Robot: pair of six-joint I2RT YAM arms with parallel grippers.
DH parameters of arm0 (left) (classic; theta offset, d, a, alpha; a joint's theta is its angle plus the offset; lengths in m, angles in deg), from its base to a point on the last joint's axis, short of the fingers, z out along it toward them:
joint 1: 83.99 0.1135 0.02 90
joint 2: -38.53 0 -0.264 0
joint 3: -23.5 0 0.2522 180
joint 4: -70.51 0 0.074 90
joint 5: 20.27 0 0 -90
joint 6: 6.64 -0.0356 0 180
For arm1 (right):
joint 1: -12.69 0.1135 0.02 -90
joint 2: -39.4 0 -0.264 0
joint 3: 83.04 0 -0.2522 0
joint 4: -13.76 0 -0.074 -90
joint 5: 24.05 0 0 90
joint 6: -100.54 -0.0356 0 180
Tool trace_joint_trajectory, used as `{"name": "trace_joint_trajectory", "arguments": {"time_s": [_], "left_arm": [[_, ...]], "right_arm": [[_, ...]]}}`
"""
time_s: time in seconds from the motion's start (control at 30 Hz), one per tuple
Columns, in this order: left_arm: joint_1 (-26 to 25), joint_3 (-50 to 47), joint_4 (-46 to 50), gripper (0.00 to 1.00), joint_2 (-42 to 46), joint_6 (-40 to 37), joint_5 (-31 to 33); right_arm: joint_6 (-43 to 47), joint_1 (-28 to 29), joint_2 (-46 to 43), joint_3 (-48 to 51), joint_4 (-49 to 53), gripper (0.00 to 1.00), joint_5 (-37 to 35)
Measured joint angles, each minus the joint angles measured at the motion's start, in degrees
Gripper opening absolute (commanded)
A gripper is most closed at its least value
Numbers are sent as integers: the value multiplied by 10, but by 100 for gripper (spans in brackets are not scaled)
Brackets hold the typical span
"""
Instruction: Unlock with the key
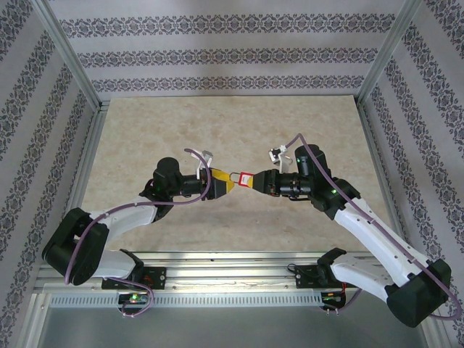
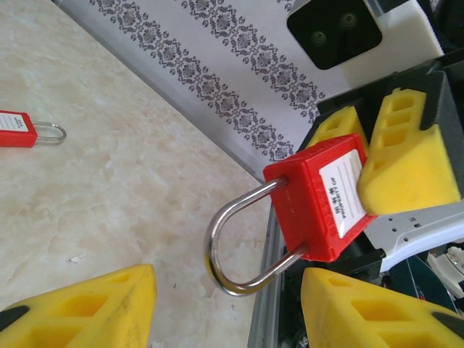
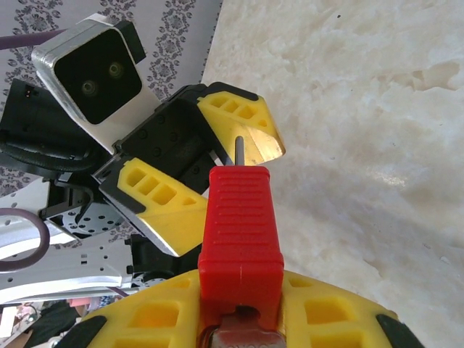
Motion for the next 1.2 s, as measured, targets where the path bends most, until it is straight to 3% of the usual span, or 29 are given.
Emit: {"name": "trace_joint_trajectory", "arguments": {"time_s": [0.63, 0.97, 1.1, 1.2], "left_arm": [[11, 5, -4, 42, -6, 7, 0], [11, 8, -37, 18, -26, 22, -25], [18, 11, -38, 2, -26, 22, -27], [26, 12, -38, 0, -26, 22, -31]], "right_arm": [[-1, 11, -1, 11, -9, 2, 4], [-2, 12, -1, 11, -12, 1, 2], [-2, 13, -1, 12, -12, 0, 2], [-2, 15, -1, 12, -15, 0, -1]]}}
